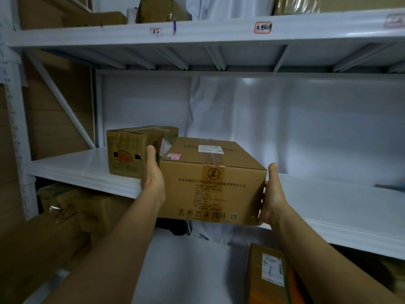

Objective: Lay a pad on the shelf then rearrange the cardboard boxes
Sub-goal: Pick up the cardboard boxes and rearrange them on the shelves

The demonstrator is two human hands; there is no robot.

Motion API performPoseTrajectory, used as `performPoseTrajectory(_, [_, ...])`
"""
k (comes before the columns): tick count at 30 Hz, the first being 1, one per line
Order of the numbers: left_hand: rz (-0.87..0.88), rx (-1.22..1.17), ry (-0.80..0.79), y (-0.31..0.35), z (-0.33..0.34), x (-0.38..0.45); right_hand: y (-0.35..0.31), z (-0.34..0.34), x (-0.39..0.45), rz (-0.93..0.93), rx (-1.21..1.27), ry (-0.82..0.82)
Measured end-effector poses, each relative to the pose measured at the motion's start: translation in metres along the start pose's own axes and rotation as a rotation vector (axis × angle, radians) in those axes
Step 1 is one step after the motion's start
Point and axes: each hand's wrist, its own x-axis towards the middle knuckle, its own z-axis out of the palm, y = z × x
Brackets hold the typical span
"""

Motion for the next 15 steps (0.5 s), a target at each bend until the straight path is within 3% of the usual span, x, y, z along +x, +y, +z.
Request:
performPoseTrajectory(6, [-0.142, 0.150, -0.199, -0.001, -0.022, -0.057, 0.011, -0.030, -0.042, 0.046, -0.034, -0.039])
performPoseTrajectory(15, [-0.367, 0.356, -0.202, -0.018, -0.056, -0.139, 0.032, -0.075, -0.106, 0.223, 0.037, -0.119])
